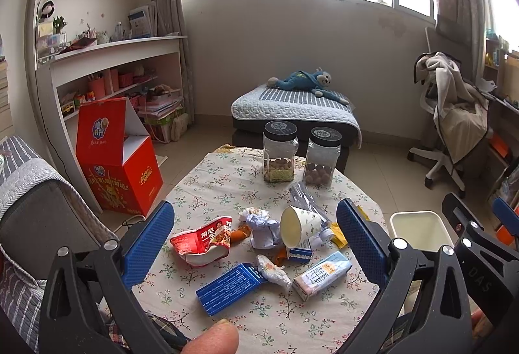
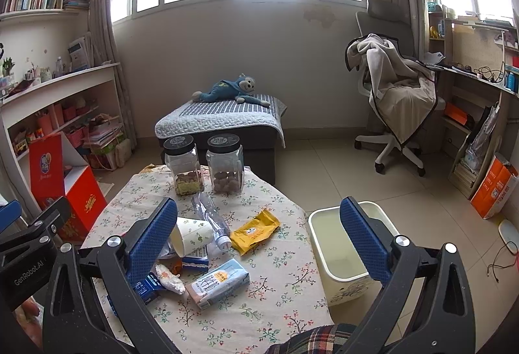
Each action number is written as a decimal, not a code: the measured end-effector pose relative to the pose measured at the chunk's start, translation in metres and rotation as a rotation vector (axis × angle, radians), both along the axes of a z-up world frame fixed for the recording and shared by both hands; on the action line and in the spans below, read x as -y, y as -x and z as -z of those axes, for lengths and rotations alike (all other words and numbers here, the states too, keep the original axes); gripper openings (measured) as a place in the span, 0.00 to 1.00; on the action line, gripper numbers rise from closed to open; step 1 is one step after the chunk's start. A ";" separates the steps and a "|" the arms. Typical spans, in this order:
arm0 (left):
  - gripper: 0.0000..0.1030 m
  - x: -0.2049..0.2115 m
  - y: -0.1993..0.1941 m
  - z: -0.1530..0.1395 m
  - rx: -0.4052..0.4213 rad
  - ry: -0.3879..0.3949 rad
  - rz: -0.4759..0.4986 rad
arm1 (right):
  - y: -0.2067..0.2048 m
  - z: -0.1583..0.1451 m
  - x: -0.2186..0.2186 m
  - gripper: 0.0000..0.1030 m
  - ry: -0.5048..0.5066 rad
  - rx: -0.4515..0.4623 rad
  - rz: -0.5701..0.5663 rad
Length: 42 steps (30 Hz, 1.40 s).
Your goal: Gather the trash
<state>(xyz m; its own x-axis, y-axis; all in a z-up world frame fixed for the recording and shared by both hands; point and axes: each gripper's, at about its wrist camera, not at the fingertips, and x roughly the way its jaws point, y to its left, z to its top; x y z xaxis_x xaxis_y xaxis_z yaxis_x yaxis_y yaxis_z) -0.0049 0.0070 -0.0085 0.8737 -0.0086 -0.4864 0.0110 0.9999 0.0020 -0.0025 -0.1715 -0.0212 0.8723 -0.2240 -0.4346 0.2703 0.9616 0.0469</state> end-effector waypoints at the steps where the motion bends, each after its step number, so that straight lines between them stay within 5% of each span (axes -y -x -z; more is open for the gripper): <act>1: 0.94 -0.005 -0.002 -0.006 0.000 0.002 0.000 | 0.000 0.001 0.001 0.93 0.000 0.001 0.001; 42: 0.94 -0.011 0.000 -0.005 0.001 0.009 -0.001 | 0.000 -0.001 -0.007 0.93 0.002 0.003 -0.013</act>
<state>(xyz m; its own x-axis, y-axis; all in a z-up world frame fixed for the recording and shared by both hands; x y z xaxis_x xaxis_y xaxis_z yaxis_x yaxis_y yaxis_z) -0.0048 0.0176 -0.0031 0.8741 -0.0123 -0.4856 0.0101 0.9999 -0.0072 -0.0026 -0.1648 -0.0201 0.8764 -0.2139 -0.4316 0.2580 0.9651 0.0457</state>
